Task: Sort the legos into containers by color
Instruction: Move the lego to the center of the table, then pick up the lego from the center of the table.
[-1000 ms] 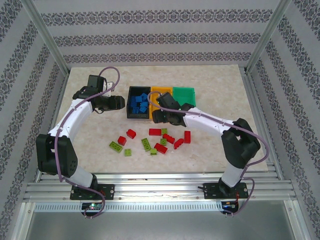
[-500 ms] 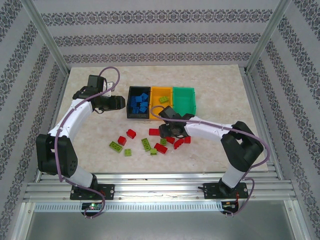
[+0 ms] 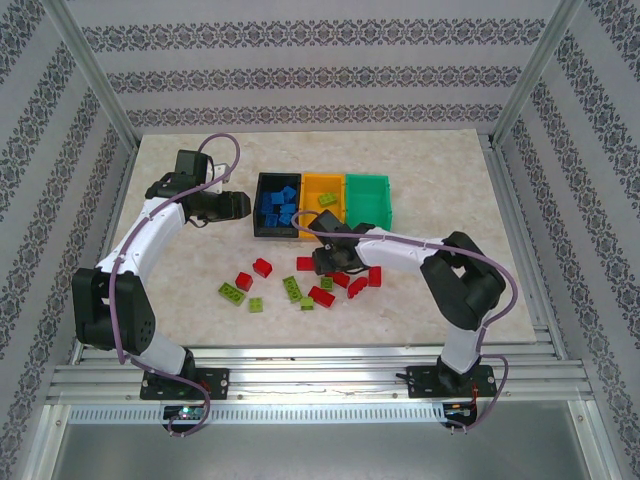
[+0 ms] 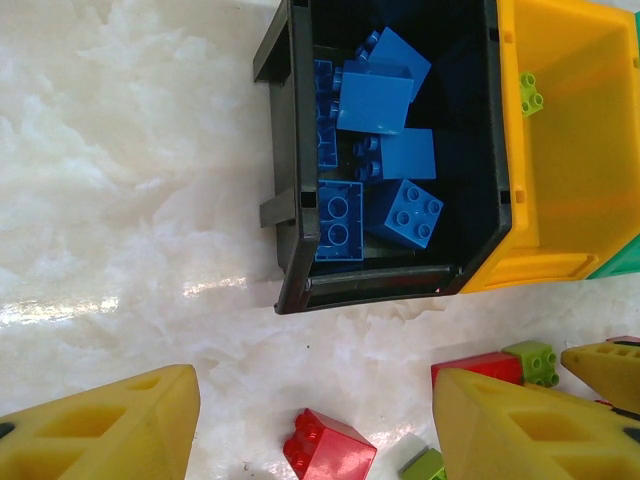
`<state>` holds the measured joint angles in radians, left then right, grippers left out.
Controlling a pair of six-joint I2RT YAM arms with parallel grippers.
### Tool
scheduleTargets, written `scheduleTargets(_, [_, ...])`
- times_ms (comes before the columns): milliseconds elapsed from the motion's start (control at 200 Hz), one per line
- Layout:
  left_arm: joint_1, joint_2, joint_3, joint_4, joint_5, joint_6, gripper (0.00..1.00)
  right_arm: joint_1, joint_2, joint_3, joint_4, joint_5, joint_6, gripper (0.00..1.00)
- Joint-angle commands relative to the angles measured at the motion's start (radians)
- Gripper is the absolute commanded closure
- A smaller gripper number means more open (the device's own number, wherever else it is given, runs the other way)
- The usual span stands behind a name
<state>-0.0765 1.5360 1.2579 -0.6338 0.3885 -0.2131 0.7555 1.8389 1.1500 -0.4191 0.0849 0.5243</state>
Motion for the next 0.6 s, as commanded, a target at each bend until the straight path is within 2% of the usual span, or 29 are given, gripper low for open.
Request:
scheduleTargets(0, [0.012,-0.026,-0.005,0.029,-0.003,0.004,0.37,0.005,0.038,0.034,-0.027,-0.016,-0.006,0.44])
scheduleTargets(195, [0.012,-0.027,-0.006,0.028,-0.005,0.004,0.37,0.005,0.057,0.035,-0.038,-0.015,-0.007,0.49])
scheduleTargets(425, [0.012,-0.025,-0.006,0.029,-0.002,0.003,0.37,-0.009,0.005,-0.023,-0.042,0.022,-0.002,0.54])
scheduleTargets(595, [0.013,-0.023,-0.006,0.032,0.003,0.001,0.37,-0.017,-0.027,-0.038,-0.021,0.016,0.005,0.63])
